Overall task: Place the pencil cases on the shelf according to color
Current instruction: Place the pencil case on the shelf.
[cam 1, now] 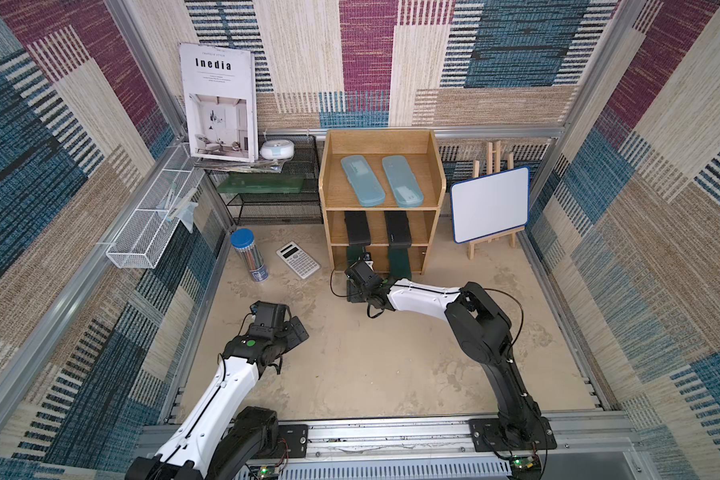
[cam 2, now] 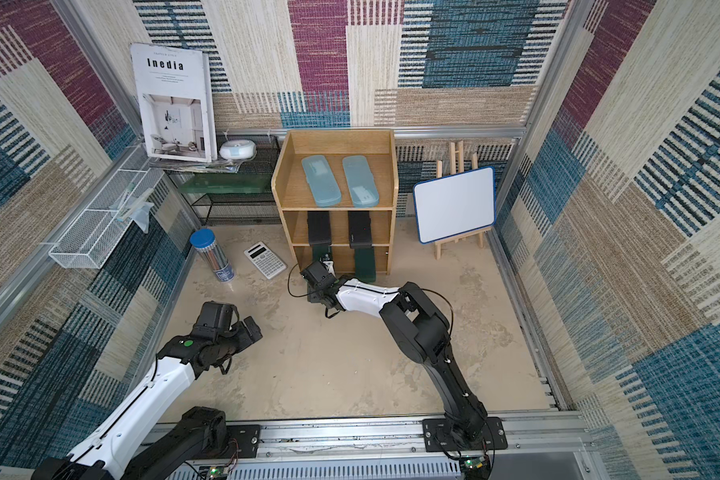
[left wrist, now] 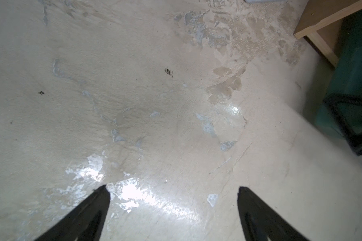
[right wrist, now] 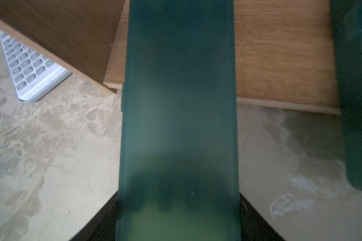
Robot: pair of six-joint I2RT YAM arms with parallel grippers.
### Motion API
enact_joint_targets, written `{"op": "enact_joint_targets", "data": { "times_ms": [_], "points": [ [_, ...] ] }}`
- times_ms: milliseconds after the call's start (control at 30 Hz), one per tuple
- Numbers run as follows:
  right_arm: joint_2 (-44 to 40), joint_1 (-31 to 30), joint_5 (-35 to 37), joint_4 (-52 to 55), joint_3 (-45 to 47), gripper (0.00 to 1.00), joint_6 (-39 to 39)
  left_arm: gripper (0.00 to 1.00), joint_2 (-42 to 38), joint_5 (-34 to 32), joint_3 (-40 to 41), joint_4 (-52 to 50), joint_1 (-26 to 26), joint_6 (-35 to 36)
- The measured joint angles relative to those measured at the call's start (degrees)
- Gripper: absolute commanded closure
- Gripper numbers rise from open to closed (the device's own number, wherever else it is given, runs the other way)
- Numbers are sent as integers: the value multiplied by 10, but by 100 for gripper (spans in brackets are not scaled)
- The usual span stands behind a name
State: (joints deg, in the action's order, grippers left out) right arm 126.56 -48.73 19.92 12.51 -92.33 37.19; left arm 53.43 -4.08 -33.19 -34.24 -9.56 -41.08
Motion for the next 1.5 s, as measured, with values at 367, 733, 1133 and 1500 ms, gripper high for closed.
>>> {"op": "enact_joint_targets", "data": {
  "times_ms": [367,733,1133,1500],
  "points": [
    [-48,0,-14,9,20,8,2,1,19,21,9,23,0,10],
    [-131,-26,-5,-4,143,49,13,1,7,26,2,24,0,21],
    [-58,-22,-7,-33,124,58,-5,1,5,49,18,33,-3,23],
    [-23,-2,-7,-44,44,56,-26,1,5,53,19,37,-4,26]
  ]
}}
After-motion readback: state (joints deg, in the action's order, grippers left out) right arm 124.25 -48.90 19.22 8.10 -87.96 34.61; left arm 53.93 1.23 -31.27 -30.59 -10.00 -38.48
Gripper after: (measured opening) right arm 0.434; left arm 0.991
